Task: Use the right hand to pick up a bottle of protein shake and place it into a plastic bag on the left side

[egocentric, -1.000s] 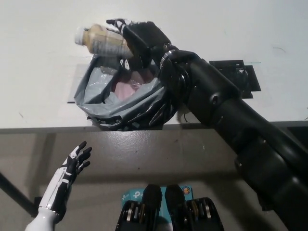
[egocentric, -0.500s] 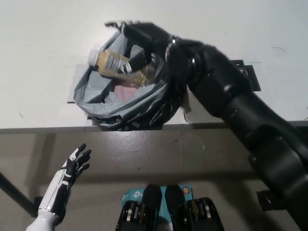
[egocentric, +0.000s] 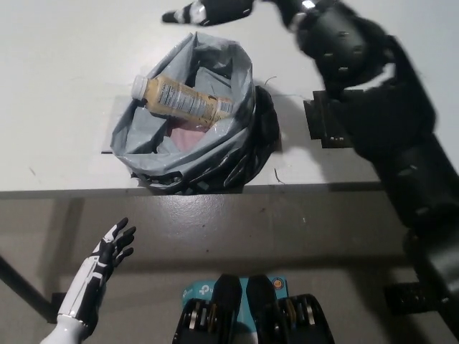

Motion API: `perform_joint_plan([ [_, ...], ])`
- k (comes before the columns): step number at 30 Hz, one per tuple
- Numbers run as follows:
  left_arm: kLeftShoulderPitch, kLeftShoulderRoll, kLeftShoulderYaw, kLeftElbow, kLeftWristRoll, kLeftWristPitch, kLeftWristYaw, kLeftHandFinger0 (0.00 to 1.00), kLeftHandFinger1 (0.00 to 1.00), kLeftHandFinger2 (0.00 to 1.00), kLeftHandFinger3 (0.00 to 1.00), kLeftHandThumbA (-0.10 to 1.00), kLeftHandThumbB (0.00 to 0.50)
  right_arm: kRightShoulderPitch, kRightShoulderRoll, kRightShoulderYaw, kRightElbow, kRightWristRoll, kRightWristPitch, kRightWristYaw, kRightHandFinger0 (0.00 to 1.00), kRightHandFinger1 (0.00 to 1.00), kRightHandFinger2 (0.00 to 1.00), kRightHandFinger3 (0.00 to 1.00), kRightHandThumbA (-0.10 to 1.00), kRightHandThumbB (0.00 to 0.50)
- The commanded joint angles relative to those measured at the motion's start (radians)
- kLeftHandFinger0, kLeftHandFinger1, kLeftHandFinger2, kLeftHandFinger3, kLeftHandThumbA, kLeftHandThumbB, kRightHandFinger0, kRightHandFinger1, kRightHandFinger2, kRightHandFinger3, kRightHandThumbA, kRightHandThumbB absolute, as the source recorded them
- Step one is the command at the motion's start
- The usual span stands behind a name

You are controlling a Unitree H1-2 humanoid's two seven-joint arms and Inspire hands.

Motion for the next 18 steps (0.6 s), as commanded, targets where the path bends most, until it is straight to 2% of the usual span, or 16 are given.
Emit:
perform_joint_plan([
  [1,-0.008,0.011,0.012,-0.024,-0.012,0.006,-0.001,1.0,1.0,1.0,1.0,1.0,0.155,0.049,-0.233,-0.302,-0.748,0.347,0.224,0.057,1.0,1.0,1.0,1.0,1.0,0.452],
  [4,-0.035,0.013,0.018,-0.007,-0.011,0.007,0.004,1.0,1.0,1.0,1.0,1.0,0.161,0.192,-0.304,-0.373,-0.942,0.378,0.23,0.036,1.0,1.0,1.0,1.0,1.0,0.422],
  [6,-0.045,0.015,0.021,0.001,-0.013,0.003,0.003,1.0,1.0,1.0,1.0,1.0,0.164,0.31,-0.327,-0.422,-1.058,0.424,0.239,0.008,1.0,1.0,1.0,1.0,1.0,0.436],
  [8,-0.028,0.009,0.018,0.003,-0.017,-0.012,0.002,1.0,1.0,1.0,1.0,1.0,0.136,0.485,-0.328,-0.476,-1.213,0.487,0.256,-0.05,1.0,1.0,1.0,1.0,0.99,0.477],
  [9,-0.03,0.008,0.019,0.008,-0.022,-0.012,0.0,1.0,1.0,1.0,1.0,1.0,0.127,0.531,-0.321,-0.485,-1.243,0.502,0.246,-0.072,1.0,1.0,1.0,1.0,1.0,0.48],
  [11,-0.04,0.006,0.022,0.023,-0.026,-0.019,0.001,1.0,1.0,1.0,1.0,1.0,0.126,0.697,-0.299,-0.497,-1.312,0.573,0.143,-0.146,1.0,1.0,1.0,1.0,0.93,0.397],
  [12,-0.041,0.007,0.022,0.027,-0.025,-0.02,0.002,1.0,1.0,1.0,1.0,1.0,0.141,0.77,-0.284,-0.488,-1.331,0.575,0.076,-0.169,1.0,1.0,1.0,1.0,0.93,0.398],
  [13,-0.042,0.007,0.023,0.028,-0.024,-0.019,0.002,1.0,1.0,1.0,1.0,1.0,0.145,0.794,-0.279,-0.482,-1.336,0.573,0.051,-0.174,1.0,1.0,1.0,1.0,0.93,0.398],
  [14,-0.034,0.008,0.023,0.023,-0.024,-0.012,0.002,1.0,1.0,1.0,1.0,1.0,0.17,0.84,-0.272,-0.468,-1.35,0.578,0.029,-0.181,1.0,1.0,1.0,1.0,0.9,0.418],
  [15,-0.024,0.006,0.021,0.015,-0.024,-0.005,0.002,1.0,1.0,1.0,1.0,1.0,0.184,0.903,-0.262,-0.451,-1.369,0.589,0.018,-0.187,1.0,1.0,1.0,1.0,0.85,0.414],
  [16,-0.024,0.005,0.021,0.014,-0.025,-0.001,0.002,1.0,1.0,1.0,1.0,1.0,0.186,0.947,-0.245,-0.436,-1.375,0.572,0.001,-0.187,1.0,1.0,1.0,1.0,0.86,0.384],
  [18,-0.046,0.001,0.025,0.035,-0.025,-0.018,0.008,1.0,1.0,1.0,1.0,1.0,0.175,1.041,-0.176,-0.362,-1.338,0.541,-0.051,-0.169,1.0,1.0,1.0,1.0,0.88,0.402],
])
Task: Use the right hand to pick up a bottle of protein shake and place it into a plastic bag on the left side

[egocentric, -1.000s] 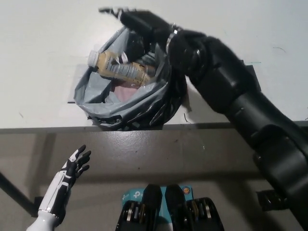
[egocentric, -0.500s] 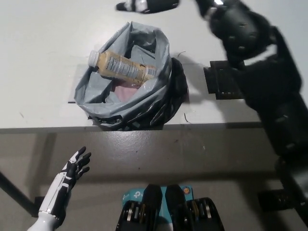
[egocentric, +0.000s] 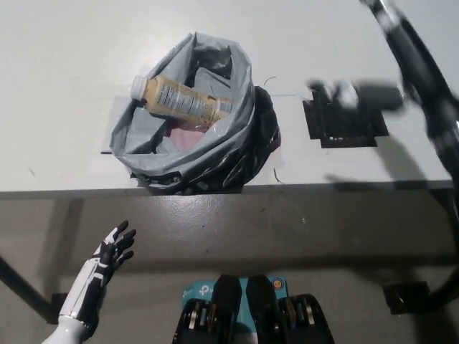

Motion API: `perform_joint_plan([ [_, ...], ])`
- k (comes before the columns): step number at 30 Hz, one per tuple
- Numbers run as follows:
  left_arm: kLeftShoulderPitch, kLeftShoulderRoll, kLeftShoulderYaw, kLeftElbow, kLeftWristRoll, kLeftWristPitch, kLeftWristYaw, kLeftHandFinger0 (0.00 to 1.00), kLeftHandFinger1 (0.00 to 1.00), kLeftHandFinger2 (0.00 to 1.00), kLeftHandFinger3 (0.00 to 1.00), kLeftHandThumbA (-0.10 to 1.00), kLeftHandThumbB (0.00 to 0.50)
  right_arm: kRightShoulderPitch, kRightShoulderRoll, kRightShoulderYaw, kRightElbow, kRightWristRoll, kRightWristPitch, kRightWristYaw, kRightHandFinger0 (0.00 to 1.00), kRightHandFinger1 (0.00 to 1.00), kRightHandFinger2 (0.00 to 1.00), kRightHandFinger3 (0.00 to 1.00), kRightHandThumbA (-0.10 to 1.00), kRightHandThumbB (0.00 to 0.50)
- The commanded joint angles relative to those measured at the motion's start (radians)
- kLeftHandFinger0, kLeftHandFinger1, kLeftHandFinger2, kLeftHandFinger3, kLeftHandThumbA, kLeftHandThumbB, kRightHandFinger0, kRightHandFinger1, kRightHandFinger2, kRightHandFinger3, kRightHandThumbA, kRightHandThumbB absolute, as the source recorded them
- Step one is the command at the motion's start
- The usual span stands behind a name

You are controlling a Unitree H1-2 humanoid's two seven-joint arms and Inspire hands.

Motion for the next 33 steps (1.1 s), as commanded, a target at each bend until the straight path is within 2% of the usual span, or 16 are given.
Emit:
perform_joint_plan([
  [1,-0.043,0.003,0.025,0.004,-0.024,-0.013,0.008,1.0,1.0,1.0,1.0,1.0,0.165,0.44,0.009,-0.133,-0.724,0.387,-0.145,-0.159,1.0,1.0,1.0,1.0,0.89,0.395],
  [4,-0.036,0.008,0.023,-0.008,-0.022,-0.002,0.005,1.0,1.0,1.0,1.0,1.0,0.163,0.498,0.071,-0.095,-0.616,0.309,-0.18,-0.14,1.0,1.0,1.0,1.0,1.0,0.432],
  [5,-0.044,0.009,0.024,-0.008,-0.023,-0.001,0.005,1.0,1.0,1.0,1.0,1.0,0.161,0.5,0.084,-0.083,-0.554,0.294,-0.205,-0.13,1.0,1.0,1.0,1.0,1.0,0.432],
  [8,-0.055,0.011,0.027,-0.007,-0.026,0.0,0.003,1.0,1.0,1.0,1.0,1.0,0.166,0.493,0.121,-0.053,-0.377,0.24,-0.261,-0.11,1.0,1.0,1.0,1.0,1.0,0.367],
  [10,-0.064,0.012,0.029,-0.009,-0.034,0.005,-0.002,1.0,1.0,1.0,1.0,1.0,0.165,0.475,0.136,-0.039,-0.275,0.219,-0.273,-0.097,1.0,1.0,1.0,1.0,0.99,0.346],
  [13,-0.061,0.011,0.027,-0.014,-0.031,0.006,-0.004,1.0,1.0,1.0,1.0,1.0,0.186,0.468,0.16,-0.028,-0.158,0.184,-0.266,-0.096,1.0,1.0,1.0,1.0,0.98,0.349],
  [14,-0.061,0.011,0.027,-0.013,-0.027,0.001,-0.001,1.0,1.0,1.0,1.0,1.0,0.185,0.461,0.168,-0.026,-0.113,0.195,-0.281,-0.092,1.0,1.0,1.0,1.0,0.95,0.327],
  [15,-0.062,0.011,0.029,-0.009,-0.02,-0.008,0.004,1.0,1.0,1.0,1.0,1.0,0.176,0.454,0.174,-0.024,-0.073,0.193,-0.29,-0.093,1.0,1.0,1.0,1.0,0.87,0.292],
  [16,-0.066,0.009,0.031,-0.003,-0.019,-0.015,0.008,1.0,1.0,1.0,1.0,1.0,0.176,0.442,0.182,-0.023,-0.012,0.177,-0.311,-0.103,1.0,1.0,1.0,1.0,0.88,0.284],
  [18,-0.073,0.009,0.033,0.001,-0.02,-0.018,0.008,1.0,1.0,1.0,1.0,1.0,0.176,0.428,0.19,-0.024,0.048,0.159,-0.332,-0.114,1.0,1.0,1.0,1.0,0.88,0.284],
  [20,-0.078,0.011,0.034,0.002,-0.027,-0.011,0.002,1.0,1.0,1.0,1.0,1.0,0.194,0.417,0.195,-0.023,0.129,0.14,-0.336,-0.126,1.0,1.0,1.0,1.0,0.9,0.307],
  [22,-0.071,0.013,0.03,-0.004,-0.02,-0.003,0.0,1.0,1.0,1.0,1.0,1.0,0.204,0.429,0.196,-0.021,0.166,0.153,-0.327,-0.119,1.0,1.0,1.0,1.0,0.83,0.272],
  [24,-0.065,0.01,0.027,-0.002,-0.019,-0.013,-0.002,1.0,1.0,1.0,1.0,1.0,0.189,0.443,0.194,-0.018,0.198,0.167,-0.325,-0.112,1.0,1.0,1.0,1.0,0.8,0.255],
  [26,-0.065,0.01,0.023,0.012,-0.013,-0.036,-0.003,1.0,1.0,1.0,1.0,1.0,0.146,0.454,0.191,-0.013,0.234,0.173,-0.319,-0.104,1.0,1.0,1.0,1.0,0.77,0.242],
  [29,-0.06,0.011,0.02,0.004,-0.015,-0.024,-0.007,1.0,1.0,1.0,1.0,1.0,0.16,0.46,0.19,-0.008,0.271,0.173,-0.328,-0.102,1.0,1.0,1.0,1.0,0.7,0.199],
  [33,-0.048,0.016,0.015,-0.004,-0.012,-0.027,-0.013,1.0,1.0,1.0,1.0,1.0,0.155,0.473,0.19,-0.001,0.286,0.171,-0.331,-0.099,1.0,1.0,1.0,1.0,0.69,0.213],
])
